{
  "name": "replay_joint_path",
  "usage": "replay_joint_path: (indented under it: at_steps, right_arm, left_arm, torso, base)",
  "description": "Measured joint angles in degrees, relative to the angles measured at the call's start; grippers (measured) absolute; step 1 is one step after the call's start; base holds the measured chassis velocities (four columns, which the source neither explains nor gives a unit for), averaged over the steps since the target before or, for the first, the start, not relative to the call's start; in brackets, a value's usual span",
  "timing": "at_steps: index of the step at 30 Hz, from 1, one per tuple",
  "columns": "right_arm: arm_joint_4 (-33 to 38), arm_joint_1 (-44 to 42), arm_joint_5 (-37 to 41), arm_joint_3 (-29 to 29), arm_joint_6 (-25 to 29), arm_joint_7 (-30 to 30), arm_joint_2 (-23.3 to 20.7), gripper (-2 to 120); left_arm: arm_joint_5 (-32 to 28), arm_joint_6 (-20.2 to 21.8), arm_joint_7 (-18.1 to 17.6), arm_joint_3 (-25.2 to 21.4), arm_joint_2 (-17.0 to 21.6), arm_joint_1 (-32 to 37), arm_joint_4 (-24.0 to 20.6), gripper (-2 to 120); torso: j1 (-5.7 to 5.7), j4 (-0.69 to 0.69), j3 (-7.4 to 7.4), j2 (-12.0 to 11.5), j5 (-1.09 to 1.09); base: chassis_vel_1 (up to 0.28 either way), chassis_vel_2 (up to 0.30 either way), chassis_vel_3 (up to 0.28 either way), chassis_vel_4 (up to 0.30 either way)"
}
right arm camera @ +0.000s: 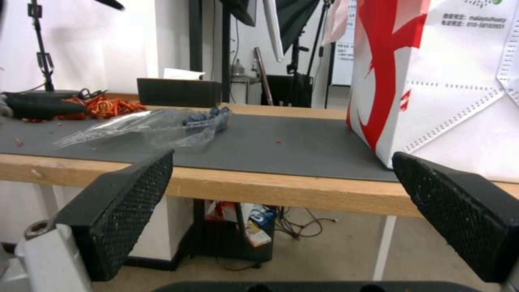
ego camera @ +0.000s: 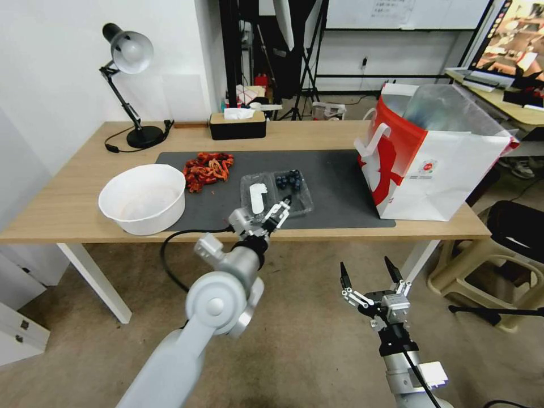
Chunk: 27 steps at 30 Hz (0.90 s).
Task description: Close the takeout container lid, then place the container into the takeout bag.
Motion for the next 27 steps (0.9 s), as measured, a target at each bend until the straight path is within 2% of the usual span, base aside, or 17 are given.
replay_joint_path:
  at_steps: [12, 27]
  right_arm:
    - [-0.47, -0.04, -0.41, -0.12, 0.35, 0.18, 0.13, 100]
    - [-1.40, 0.93, -0.56, -0.66, 0.37, 0.43, -0.47, 100]
  left_arm:
    - [2.41, -0.86, -0.93, 1.43, -3.36, -2.69, 5.64, 100]
    - [3.33, -1.63, -1.24, 0.61, -3.50, -3.23, 8.35, 100]
  torso:
    - [0.00, 0.00, -0.01, 0.01, 0.00]
    - [-0.01, 0.01, -0.01, 0.01, -0.01]
  base:
    - [0.000, 0.000, 0.000, 0.000]
    - [0.000, 0.000, 0.000, 0.000]
